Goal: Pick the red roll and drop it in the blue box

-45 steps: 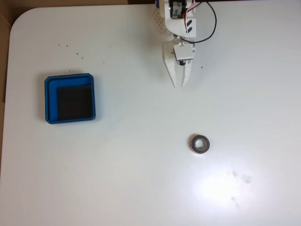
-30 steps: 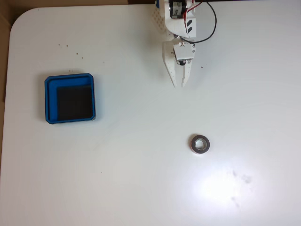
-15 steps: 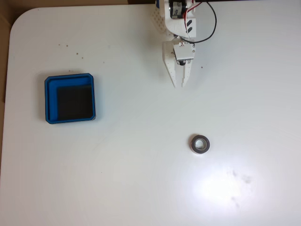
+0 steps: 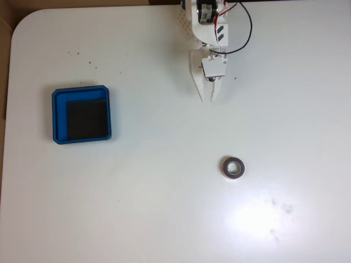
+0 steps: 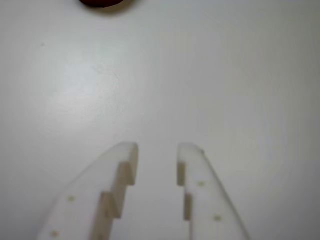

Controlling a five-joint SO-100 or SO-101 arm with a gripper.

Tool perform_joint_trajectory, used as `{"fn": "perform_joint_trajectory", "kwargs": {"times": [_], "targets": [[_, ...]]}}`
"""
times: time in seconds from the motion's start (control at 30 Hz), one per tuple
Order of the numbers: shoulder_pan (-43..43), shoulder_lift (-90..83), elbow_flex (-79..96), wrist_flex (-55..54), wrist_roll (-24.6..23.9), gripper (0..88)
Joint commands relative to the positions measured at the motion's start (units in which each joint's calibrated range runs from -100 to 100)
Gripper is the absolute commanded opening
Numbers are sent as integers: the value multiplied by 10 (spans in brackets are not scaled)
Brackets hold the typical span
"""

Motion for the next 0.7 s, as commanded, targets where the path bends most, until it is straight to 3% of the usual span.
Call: {"fn": "perform_joint_trajectory", "kwargs": {"times": [0.0,0.67], "targets": [[1,73,-101,-10,-3,15],[-2,525,-538,-6,-1,15]]}}
